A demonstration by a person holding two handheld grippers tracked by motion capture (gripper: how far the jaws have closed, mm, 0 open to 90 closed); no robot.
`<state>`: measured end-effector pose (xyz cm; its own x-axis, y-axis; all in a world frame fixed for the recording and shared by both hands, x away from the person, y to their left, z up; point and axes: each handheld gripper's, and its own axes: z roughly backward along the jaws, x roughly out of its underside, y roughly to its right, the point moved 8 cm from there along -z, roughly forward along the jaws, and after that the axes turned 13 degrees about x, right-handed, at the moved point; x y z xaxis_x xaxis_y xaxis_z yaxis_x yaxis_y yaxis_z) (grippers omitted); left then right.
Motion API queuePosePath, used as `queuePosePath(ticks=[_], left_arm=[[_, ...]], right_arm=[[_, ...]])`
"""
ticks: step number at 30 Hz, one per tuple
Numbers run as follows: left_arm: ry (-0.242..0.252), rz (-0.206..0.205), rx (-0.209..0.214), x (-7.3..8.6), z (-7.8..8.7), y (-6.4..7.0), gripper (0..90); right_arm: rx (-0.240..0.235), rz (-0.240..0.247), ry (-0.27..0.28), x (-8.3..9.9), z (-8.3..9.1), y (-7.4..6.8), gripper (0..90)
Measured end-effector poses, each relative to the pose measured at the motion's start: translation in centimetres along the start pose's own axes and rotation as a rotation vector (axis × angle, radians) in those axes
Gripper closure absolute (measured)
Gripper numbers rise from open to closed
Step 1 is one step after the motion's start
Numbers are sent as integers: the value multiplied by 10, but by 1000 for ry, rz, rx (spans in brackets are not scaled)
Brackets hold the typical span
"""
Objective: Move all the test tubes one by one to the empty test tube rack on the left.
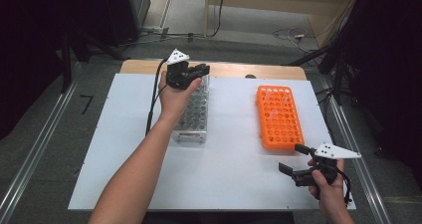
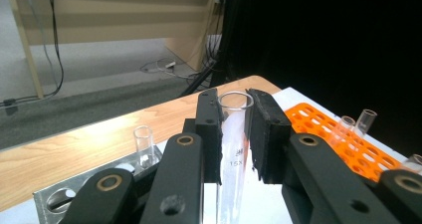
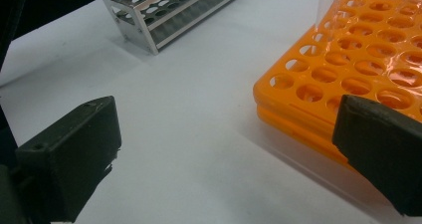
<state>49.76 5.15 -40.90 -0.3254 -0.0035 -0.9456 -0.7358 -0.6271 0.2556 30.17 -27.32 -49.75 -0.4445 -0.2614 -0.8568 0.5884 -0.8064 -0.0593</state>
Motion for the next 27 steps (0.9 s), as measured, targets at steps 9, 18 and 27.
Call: queuePosePath(ticks=[9,18,27], left_arm=[[-11,0,-30,1,-13,-14,762],[3,0,-85,2,-21,-31,763],[29,10,-115,0,-29,-43,762]], right_arm=[[3,-2,2,0,0,1,0],[7,-11,-1,2,0,3,0],[8,-16,-3,3,-1,4,0]])
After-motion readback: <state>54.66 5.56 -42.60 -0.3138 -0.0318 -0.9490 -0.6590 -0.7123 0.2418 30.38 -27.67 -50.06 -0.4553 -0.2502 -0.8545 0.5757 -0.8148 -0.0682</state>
